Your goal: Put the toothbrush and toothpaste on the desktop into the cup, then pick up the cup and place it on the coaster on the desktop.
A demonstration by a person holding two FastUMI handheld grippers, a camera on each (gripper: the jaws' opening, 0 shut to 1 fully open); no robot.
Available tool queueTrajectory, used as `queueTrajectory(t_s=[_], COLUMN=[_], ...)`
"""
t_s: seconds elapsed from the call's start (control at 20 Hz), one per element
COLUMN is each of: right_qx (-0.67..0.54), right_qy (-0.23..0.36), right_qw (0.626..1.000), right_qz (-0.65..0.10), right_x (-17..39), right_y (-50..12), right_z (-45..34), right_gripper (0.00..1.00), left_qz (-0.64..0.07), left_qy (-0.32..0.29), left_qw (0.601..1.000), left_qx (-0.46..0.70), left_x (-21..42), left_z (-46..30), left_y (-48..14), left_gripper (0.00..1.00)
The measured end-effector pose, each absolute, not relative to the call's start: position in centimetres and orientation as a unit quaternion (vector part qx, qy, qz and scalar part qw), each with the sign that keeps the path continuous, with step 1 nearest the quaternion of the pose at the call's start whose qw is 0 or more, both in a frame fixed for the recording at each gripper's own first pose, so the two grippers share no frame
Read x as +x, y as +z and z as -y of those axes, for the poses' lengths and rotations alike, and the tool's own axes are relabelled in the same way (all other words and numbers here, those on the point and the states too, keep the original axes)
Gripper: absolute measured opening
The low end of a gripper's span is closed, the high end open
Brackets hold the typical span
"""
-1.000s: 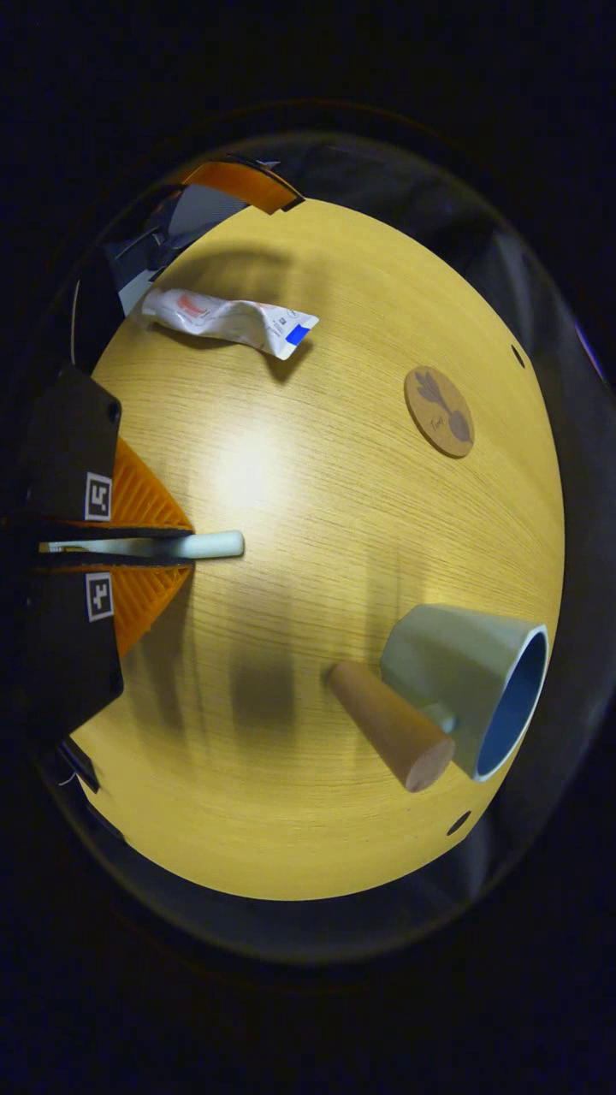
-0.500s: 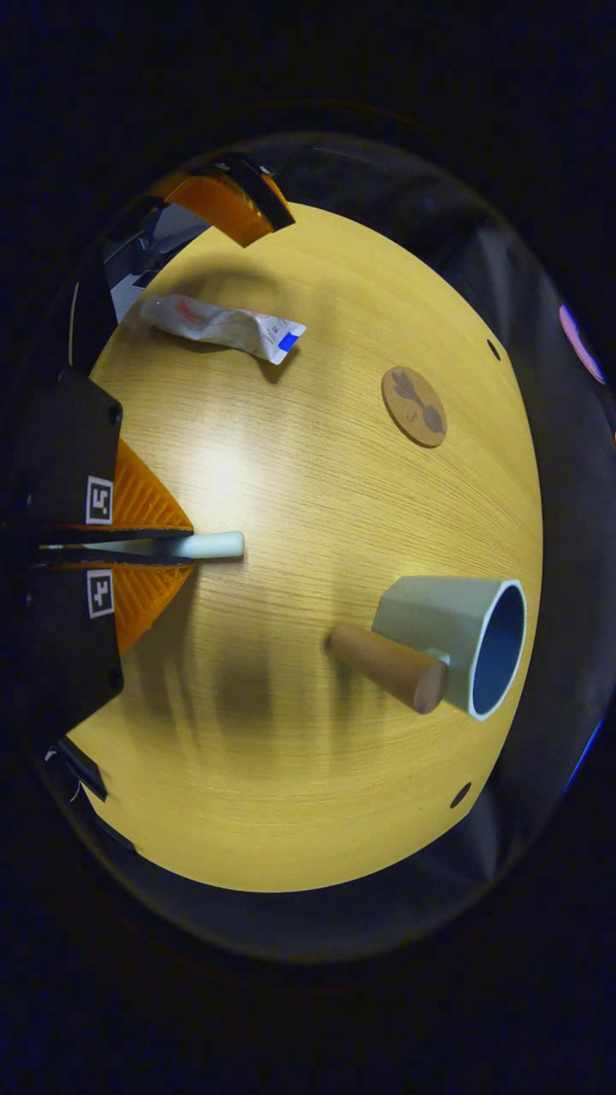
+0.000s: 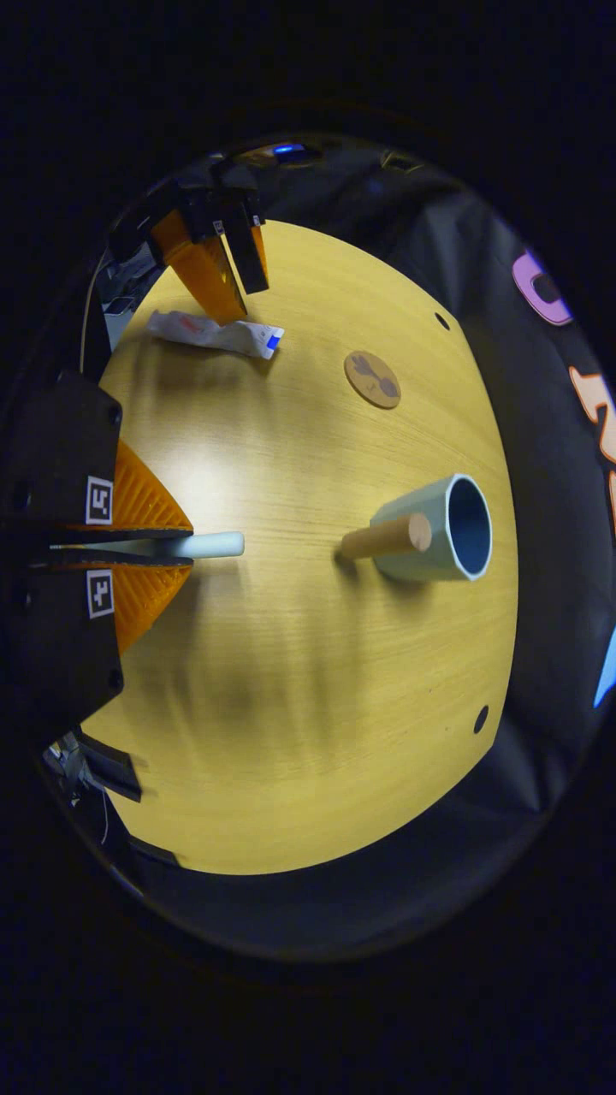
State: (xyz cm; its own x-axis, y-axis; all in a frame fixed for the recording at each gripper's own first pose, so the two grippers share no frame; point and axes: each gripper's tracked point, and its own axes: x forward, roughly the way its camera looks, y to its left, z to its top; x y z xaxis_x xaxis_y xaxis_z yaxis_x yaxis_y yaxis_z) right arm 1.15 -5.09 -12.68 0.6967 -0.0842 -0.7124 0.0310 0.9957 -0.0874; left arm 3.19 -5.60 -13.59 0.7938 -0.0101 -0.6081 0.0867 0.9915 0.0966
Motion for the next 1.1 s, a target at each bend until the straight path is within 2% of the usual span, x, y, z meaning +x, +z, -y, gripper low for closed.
queueTrajectory(t_s=[0.2, 0.5, 0.6, 0.7, 0.75, 1.0, 1.1], right_qx=[-0.01, 0.006, 0.003, 0.002, 0.002, -0.004, -0.005], right_qy=[-0.06, -0.075, -0.075, -0.073, -0.072, -0.065, -0.063], right_qw=[0.921, 0.922, 0.924, 0.925, 0.926, 0.925, 0.927], right_qz=[-0.385, -0.379, -0.374, -0.372, -0.372, -0.373, -0.37], right_x=[-0.7, -1.8, -1.7, -1.6, -1.6, -1.1, -0.9], right_y=[-12.7, -12.6, -12.2, -12.1, -12.1, -12.1, -11.9], right_z=[8.3, 10.7, 11.1, 11.1, 11.1, 11.0, 10.8], right_gripper=[0.05, 0.05, 0.05, 0.05, 0.05, 0.05, 0.05], left_qz=[-0.356, -0.392, -0.398, -0.398, -0.397, -0.397, -0.385], left_qy=[-0.011, 0.017, 0.03, 0.04, 0.044, 0.059, 0.042], left_qw=[0.933, 0.918, 0.914, 0.913, 0.913, 0.913, 0.92], left_qx=[0.052, 0.064, 0.074, 0.083, 0.081, 0.074, 0.067], left_x=[4.0, 5.0, 5.0, 5.0, 4.9, 5.0, 5.1], left_z=[5.9, 5.1, 4.5, 4.2, 4.3, 4.7, 4.9], left_y=[-15.2, -17.0, -17.3, -17.2, -17.3, -17.4, -16.9], left_gripper=[0.93, 0.72, 0.62, 0.41, 0.25, 0.12, 0.08])
